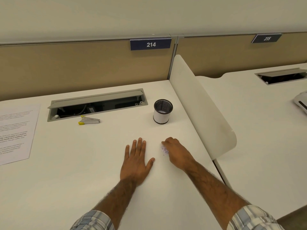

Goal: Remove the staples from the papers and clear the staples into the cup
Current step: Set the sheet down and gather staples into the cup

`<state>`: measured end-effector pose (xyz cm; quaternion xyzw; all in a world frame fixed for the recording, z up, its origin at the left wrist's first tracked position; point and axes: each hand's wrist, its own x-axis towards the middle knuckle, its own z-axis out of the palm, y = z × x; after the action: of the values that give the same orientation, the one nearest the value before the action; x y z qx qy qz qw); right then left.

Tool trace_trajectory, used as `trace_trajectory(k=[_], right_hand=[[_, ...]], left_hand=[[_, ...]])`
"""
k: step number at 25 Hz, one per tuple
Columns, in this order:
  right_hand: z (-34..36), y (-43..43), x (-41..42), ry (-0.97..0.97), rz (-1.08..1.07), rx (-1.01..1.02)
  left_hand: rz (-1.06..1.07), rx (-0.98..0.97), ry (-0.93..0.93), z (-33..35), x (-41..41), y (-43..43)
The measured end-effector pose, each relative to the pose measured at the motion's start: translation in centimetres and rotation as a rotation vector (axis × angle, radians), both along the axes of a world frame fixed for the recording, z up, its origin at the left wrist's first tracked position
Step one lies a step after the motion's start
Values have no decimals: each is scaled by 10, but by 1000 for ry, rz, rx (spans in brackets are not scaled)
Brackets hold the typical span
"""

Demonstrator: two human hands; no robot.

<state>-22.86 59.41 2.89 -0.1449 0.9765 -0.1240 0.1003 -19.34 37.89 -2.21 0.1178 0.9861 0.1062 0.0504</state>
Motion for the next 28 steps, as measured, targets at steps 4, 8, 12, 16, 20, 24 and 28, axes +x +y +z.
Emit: trace_trajectory(k=[4,8,12,16,20,24,28], right_hand=[[5,15,-2,-105,-32,-26],[12,-3,1,-115,163,216],[5,-14,5,30,114,267],[-6,-14,6,103,75,266],[-8,-12,9,174,58,255],[-7,-11,6,156,64,223],[-6,-4,-7,63,-98,7]], left_hand=[[-4,5,5,-1,0,0],[1,-15,-3,-1,0,0],[0,-10,0,-2,-1,1],[5,5,17,-2,0,0],[1,7,14,-3,0,1],[5,8,16,-4,-1,0],[1,6,28,-3,0,0]])
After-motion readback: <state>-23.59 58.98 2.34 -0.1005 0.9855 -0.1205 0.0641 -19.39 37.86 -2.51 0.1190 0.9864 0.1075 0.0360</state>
